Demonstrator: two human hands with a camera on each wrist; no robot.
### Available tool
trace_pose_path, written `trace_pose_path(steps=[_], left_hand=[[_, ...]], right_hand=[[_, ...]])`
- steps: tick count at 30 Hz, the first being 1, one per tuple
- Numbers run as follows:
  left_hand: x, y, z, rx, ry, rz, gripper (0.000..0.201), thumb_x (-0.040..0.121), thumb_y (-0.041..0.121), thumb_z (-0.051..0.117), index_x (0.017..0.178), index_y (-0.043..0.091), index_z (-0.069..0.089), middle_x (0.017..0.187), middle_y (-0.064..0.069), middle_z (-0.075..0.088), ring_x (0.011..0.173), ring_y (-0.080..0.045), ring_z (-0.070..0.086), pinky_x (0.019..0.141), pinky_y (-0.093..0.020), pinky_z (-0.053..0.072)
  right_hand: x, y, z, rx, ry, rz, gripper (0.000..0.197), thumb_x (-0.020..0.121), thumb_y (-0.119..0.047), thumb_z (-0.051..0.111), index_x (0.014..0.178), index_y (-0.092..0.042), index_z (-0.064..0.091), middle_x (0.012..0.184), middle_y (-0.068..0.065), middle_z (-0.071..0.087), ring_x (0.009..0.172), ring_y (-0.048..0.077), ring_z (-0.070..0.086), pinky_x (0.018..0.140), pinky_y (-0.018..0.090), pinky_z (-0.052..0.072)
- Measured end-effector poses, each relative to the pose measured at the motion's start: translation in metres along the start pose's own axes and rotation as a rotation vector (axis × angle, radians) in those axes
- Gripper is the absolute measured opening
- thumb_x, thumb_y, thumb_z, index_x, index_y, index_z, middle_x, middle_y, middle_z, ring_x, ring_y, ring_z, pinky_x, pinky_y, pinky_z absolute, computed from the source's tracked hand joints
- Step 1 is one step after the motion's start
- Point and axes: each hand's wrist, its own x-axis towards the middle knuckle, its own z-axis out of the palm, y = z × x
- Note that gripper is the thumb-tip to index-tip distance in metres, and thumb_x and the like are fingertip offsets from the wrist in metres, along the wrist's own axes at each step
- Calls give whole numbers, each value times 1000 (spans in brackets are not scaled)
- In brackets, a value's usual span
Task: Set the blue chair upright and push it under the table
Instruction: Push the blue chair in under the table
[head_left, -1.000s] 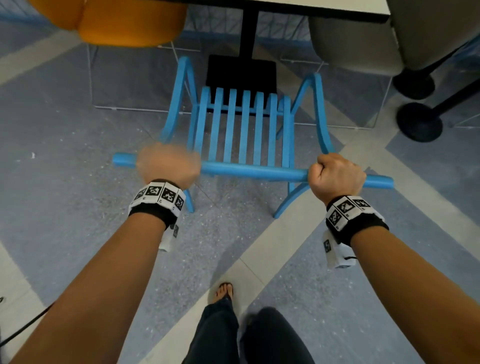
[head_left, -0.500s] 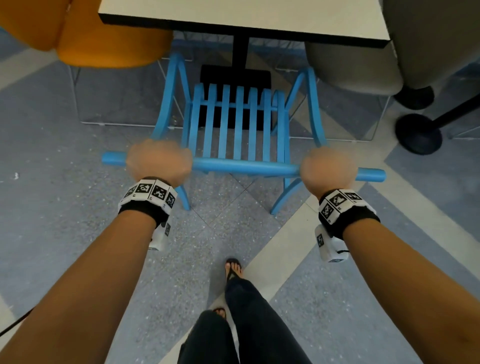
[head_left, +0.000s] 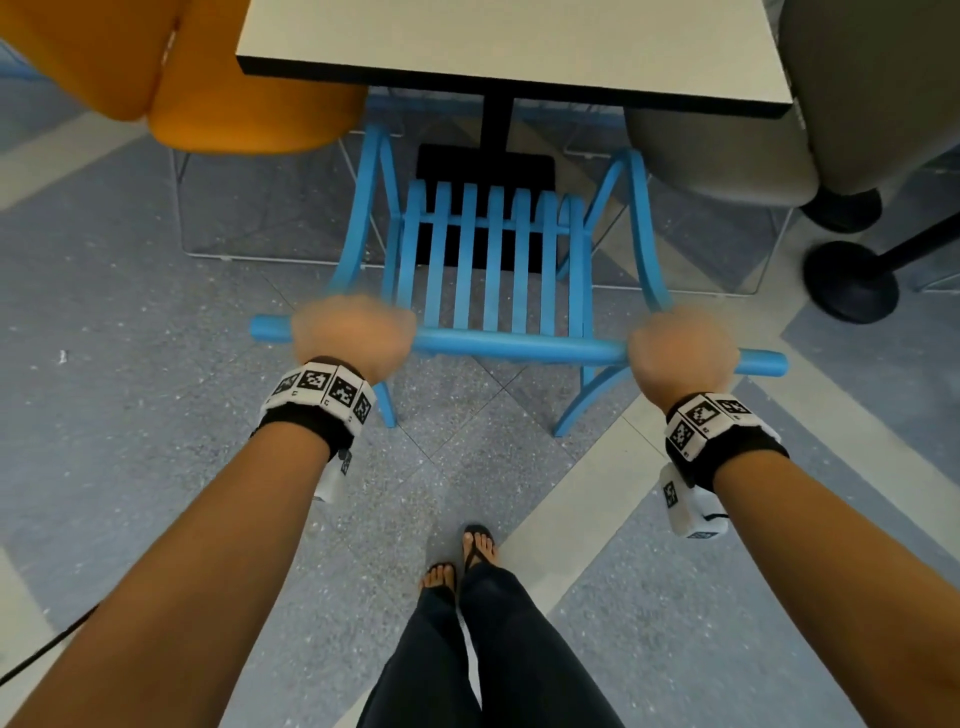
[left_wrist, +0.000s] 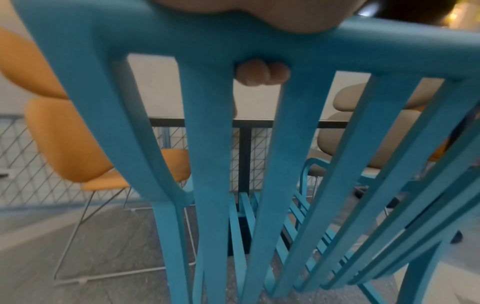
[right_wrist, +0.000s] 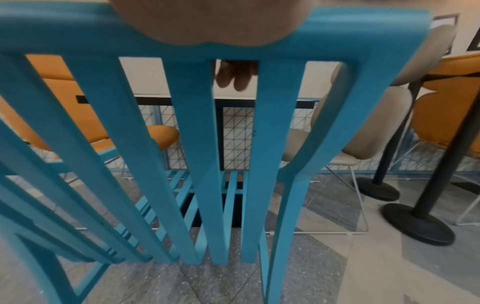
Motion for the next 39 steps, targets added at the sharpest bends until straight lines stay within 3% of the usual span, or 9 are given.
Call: trace_pose_path(steps=[4,12,16,23,28,33,39], left_hand=[[4,-3,-1,52,-64,22,50,84,37,36,48,6,53,40,-2,35,37,-16,29,46,-19,22],[-5,-6,-4,85,-119,4,52,84,39,37,43,8,47,38,-2,35,36,-16,31,45,-19,22],[-7,-13,-6,85,-120,-19,51,82,39,38,42,9,46,38,-2,36,36,-16,31,46,-19,23],[1,-11,-9,67,-113,-16,50,83,38,39,40,11,41,37,0,34,35,-16,30,45,-17,22],[3,-11,-11,57,-95,-18,49,82,36,41,40,11,41,37,-1,33,35,-16,29,45,-17,20],[0,-9,-11,49,-94,-20,49,83,34,42,41,10,42,37,0,32,35,-16,28,44,-18,19],[2,-6,-8,58,-98,-16,47,82,35,42,42,10,44,37,0,33,35,-16,29,46,-17,20]], right_hand=[[-2,3,-1,-56,-57,65,42,73,-33,25,49,-7,47,44,10,41,44,27,38,53,31,27],[-6,-2,-4,-106,-190,132,50,70,-37,12,48,-8,46,41,6,38,43,26,38,56,32,27],[-9,-9,-4,-107,-208,156,46,72,-35,19,46,-9,47,38,-1,28,41,24,35,55,32,28],[0,-11,-7,-85,-225,143,46,72,-33,24,50,-7,55,44,8,44,41,25,37,53,29,28],[3,-12,-6,-81,-230,138,44,73,-30,28,51,-4,57,42,6,39,40,24,35,49,24,21],[0,-7,-8,-67,-250,158,42,74,-28,27,55,-3,56,45,8,43,42,24,38,50,26,27],[-5,-3,-9,-94,-267,169,41,74,-28,28,52,-6,54,40,-1,30,36,16,26,45,19,16]])
